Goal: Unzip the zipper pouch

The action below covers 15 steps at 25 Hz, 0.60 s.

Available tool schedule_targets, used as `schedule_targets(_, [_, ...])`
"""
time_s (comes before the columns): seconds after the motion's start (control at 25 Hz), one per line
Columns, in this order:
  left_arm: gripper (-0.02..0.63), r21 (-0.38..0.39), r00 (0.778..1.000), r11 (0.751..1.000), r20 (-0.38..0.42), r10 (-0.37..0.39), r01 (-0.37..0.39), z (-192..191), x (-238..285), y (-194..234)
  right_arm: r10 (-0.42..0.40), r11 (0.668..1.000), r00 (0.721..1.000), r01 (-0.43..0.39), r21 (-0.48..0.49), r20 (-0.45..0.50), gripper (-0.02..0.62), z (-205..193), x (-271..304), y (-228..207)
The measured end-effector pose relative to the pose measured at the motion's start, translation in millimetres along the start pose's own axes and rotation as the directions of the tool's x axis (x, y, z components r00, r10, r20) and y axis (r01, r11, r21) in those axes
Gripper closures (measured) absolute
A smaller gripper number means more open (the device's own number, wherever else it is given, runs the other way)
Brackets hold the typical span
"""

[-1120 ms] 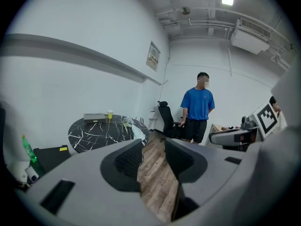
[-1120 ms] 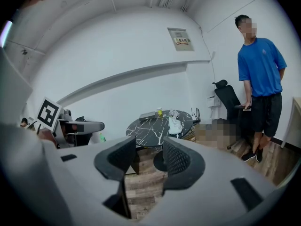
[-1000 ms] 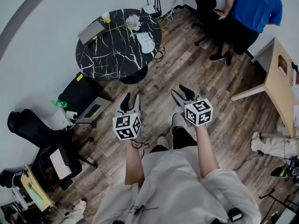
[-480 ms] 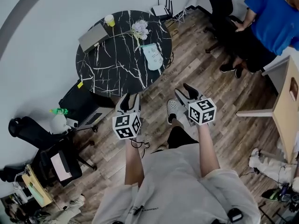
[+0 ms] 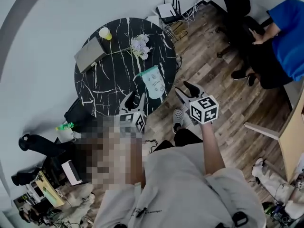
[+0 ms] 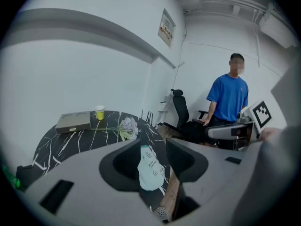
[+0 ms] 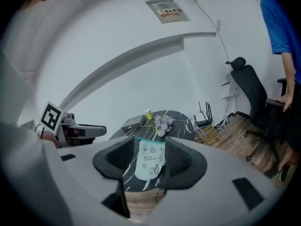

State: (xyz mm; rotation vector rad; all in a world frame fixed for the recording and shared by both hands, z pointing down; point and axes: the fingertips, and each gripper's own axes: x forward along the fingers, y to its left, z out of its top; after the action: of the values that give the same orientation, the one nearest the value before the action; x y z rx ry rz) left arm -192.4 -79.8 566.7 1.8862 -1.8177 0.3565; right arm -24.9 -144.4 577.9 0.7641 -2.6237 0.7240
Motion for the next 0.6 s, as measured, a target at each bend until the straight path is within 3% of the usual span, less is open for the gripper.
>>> schedule_targets(0.24, [0.433,0.113,0.988,0.987,-0.115,-0.103,0.116,24,64,3,0.056,0.998,0.998,-0.056,0.034,-0.028,0.382,14,38,-28])
schedule_targets(0.4, [0.428,0.114,0.952,0.969,-0.242,-0.185,0.217,28,109,15,0.072,0.996,0.996,-0.069,0.050,-0.058,0.382,12,55,-37])
schedule_targets(0.48, [0.423,0.102,0.918,0.955,-0.322,-0.233,0.278,24,141,22,0.066,0.997,0.996,-0.063,0.050,-0.065,0.382,13,62,-42])
schedule_targets(0.52, [0.423,0.093,0.888,0.943,-0.376,-0.265,0.321,18,158,24,0.059,0.997,0.996,-0.056,0.049,-0.065,0.382,15,65,-44])
schedule_targets(0.6, [0.423,0.053,0.798,0.914,-0.510,-0.321,0.402,-8,188,24,0.056,0.998,0.996,-0.053,0.045,-0.067,0.382,17,68,-46])
